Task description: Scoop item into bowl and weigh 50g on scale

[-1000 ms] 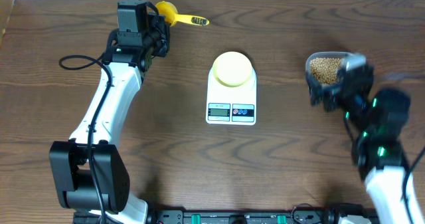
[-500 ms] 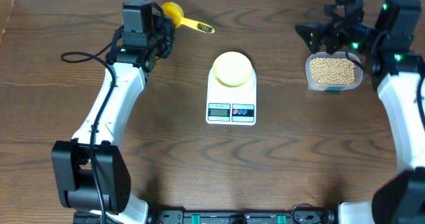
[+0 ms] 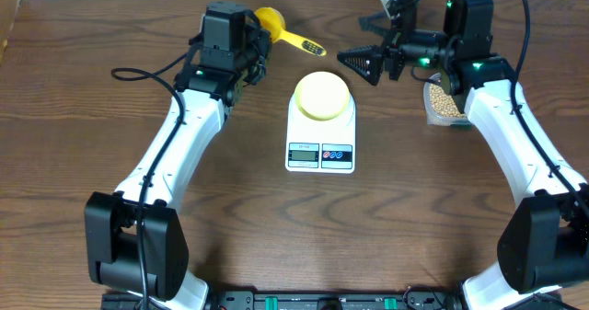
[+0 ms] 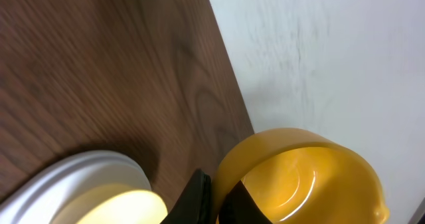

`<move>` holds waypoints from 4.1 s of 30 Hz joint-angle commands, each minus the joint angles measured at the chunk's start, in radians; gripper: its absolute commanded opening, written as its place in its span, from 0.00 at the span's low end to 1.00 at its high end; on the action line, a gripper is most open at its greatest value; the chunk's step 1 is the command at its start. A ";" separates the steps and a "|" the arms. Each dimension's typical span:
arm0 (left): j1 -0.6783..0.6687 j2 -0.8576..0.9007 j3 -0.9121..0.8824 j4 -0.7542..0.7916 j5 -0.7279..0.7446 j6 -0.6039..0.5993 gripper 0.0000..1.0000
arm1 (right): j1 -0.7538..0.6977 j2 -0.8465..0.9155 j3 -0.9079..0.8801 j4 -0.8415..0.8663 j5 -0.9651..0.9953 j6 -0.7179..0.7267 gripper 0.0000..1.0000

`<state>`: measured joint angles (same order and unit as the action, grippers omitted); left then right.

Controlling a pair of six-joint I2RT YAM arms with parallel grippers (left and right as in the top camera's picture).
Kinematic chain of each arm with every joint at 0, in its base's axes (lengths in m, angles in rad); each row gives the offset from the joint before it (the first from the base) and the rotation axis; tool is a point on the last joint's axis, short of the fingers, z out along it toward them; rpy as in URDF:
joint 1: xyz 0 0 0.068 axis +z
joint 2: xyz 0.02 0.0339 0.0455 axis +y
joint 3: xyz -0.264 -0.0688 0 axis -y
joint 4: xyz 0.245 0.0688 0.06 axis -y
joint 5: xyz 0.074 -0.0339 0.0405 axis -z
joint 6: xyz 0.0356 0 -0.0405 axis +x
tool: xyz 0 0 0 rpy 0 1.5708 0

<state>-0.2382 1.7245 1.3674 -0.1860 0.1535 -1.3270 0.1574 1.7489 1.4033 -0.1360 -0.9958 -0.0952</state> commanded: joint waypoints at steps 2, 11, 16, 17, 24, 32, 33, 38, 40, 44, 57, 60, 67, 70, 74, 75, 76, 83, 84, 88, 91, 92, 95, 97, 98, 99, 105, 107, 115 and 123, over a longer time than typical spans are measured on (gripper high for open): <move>-0.023 0.003 0.008 0.002 -0.015 0.003 0.08 | 0.013 -0.003 0.023 -0.036 -0.069 0.068 0.99; -0.028 0.003 0.008 0.030 0.058 0.052 0.08 | -0.011 -0.006 0.023 0.011 -0.041 0.346 0.78; -0.034 0.003 0.008 0.096 0.083 0.062 0.08 | 0.016 0.005 0.019 -0.002 0.140 0.563 0.76; -0.039 0.003 0.008 0.115 0.082 0.056 0.08 | 0.034 0.008 0.019 0.005 0.177 0.562 0.77; -0.070 0.003 0.008 0.122 0.079 -0.179 0.08 | 0.130 0.008 0.019 0.112 0.317 0.563 0.70; -0.105 0.003 0.008 0.119 0.098 -0.201 0.07 | 0.176 0.008 0.019 0.106 0.429 0.558 0.57; -0.107 0.003 0.008 0.117 0.098 -0.201 0.07 | 0.177 0.008 0.019 0.101 0.429 0.558 0.56; -0.106 0.003 0.008 0.108 0.101 -0.186 0.08 | 0.177 0.008 0.019 0.078 0.429 0.542 0.49; -0.106 0.003 0.008 0.108 0.101 -0.153 0.07 | 0.177 0.008 0.019 0.072 0.428 0.523 0.47; -0.106 0.003 0.008 0.108 0.135 -0.121 0.08 | 0.178 0.008 0.019 0.051 0.421 0.475 0.43; -0.106 0.003 0.008 0.085 0.149 -0.106 0.08 | 0.178 0.008 0.019 0.050 0.398 0.460 0.27; -0.106 0.003 0.008 0.085 0.150 -0.106 0.08 | 0.179 0.008 0.019 0.050 0.395 0.460 0.27; -0.106 0.003 0.008 0.082 0.150 -0.106 0.08 | 0.178 0.008 0.019 0.054 0.384 0.460 0.07; -0.106 0.003 0.008 0.082 0.150 -0.106 0.08 | 0.178 0.008 0.019 0.054 0.384 0.460 0.01; -0.106 0.003 0.008 0.078 0.149 -0.106 0.08 | 0.178 0.008 0.019 0.054 0.384 0.460 0.01; -0.106 0.003 0.008 0.078 0.149 -0.106 0.17 | 0.178 0.008 0.019 0.054 0.385 0.460 0.01; -0.106 0.003 0.008 0.078 0.149 -0.106 0.24 | 0.177 0.008 0.019 0.054 0.384 0.461 0.01; -0.102 0.003 0.008 0.079 0.149 -0.106 0.44 | 0.172 0.008 0.019 0.015 0.385 0.428 0.01; -0.100 0.003 0.008 0.079 0.149 -0.106 0.43 | 0.169 0.008 0.019 0.001 0.387 0.431 0.01; -0.083 0.003 0.008 0.079 0.147 -0.074 0.44 | 0.146 0.008 0.019 -0.059 0.468 0.462 0.01; -0.059 0.003 0.008 0.079 0.114 0.053 0.44 | 0.112 0.008 0.019 -0.081 0.469 0.460 0.01; -0.053 0.003 0.008 0.080 0.111 0.082 0.43 | 0.103 0.008 0.019 -0.086 0.467 0.459 0.01; -0.029 0.003 0.008 0.087 0.111 0.213 0.43 | 0.072 0.008 0.019 -0.108 0.443 0.414 0.01; -0.017 0.003 0.008 0.091 0.112 0.308 0.43 | 0.050 0.008 0.020 -0.126 0.424 0.383 0.01; -0.013 0.003 0.008 0.091 0.112 0.356 0.44 | 0.041 0.008 0.020 -0.134 0.416 0.372 0.01; -0.011 0.003 0.008 0.091 0.114 0.398 0.44 | 0.031 0.008 0.020 -0.142 0.409 0.367 0.01; -0.009 0.003 0.008 0.131 0.233 0.828 0.43 | -0.020 0.008 0.020 -0.183 0.327 0.306 0.01; -0.009 0.003 0.008 0.141 0.284 0.933 0.52 | -0.036 0.007 0.022 -0.204 0.327 0.294 0.01; -0.006 0.003 0.008 0.136 0.291 1.001 0.85 | -0.114 0.007 0.085 -0.355 0.305 0.227 0.01; -0.006 0.003 0.008 0.111 0.291 1.065 0.85 | -0.145 0.007 0.170 -0.538 0.381 0.135 0.01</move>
<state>-0.2474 1.7252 1.3674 -0.0666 0.4259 -0.3103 0.0177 1.7588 1.5341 -0.6449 -0.6445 0.1051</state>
